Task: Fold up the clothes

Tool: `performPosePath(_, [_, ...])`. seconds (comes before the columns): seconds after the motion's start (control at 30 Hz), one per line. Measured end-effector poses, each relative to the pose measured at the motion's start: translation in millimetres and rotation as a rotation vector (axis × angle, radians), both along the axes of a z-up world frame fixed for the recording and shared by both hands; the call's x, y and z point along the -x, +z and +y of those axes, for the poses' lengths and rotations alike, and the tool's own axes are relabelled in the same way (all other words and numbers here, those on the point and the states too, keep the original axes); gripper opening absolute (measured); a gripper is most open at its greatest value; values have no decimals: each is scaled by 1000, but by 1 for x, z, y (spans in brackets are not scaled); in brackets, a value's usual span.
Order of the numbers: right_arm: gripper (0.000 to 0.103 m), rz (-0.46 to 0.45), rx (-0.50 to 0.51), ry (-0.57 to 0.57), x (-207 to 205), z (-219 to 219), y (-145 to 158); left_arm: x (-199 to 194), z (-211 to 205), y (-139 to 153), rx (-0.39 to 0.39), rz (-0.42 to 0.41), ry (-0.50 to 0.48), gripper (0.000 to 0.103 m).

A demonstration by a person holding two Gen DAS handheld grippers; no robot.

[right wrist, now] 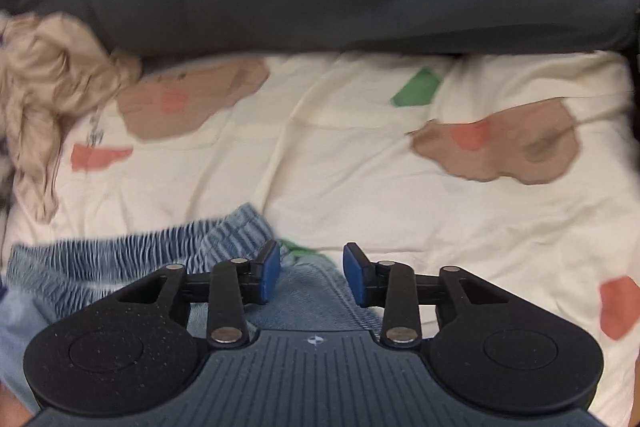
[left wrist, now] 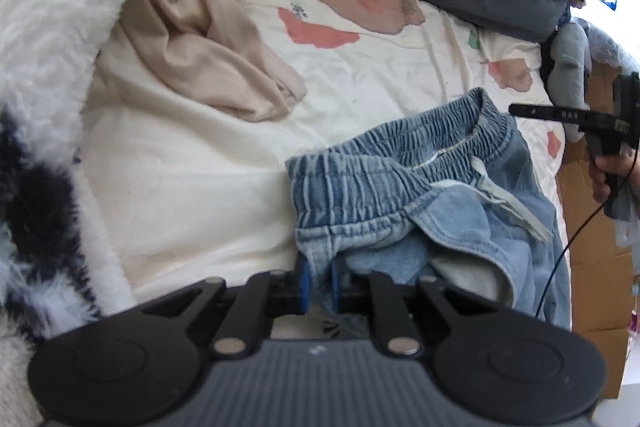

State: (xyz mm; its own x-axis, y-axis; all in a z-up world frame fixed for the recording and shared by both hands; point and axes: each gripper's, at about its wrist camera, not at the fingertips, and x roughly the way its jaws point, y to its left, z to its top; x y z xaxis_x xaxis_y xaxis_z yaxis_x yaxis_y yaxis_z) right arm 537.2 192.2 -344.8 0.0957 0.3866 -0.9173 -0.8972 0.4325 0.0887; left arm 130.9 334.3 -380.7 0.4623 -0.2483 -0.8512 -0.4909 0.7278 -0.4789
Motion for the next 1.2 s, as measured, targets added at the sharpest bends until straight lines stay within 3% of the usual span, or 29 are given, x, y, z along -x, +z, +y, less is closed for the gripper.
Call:
performPosePath(0.9, [43,-88,294,534,17,35,-6,-6,1,-8,11,3,-31,11])
performPosePath(1.13, [41,-114,332,624,34,40,-29,-8,2,-9,10,0,-29,11])
performPosePath(1.17, [36,-120,323,630,36,39,-31,-8,2,-9,11,0,-29,11])
performPosePath(1.2, [22,-126,315,636,38,37,-32,-8,3,-9,9,-2,-28,11])
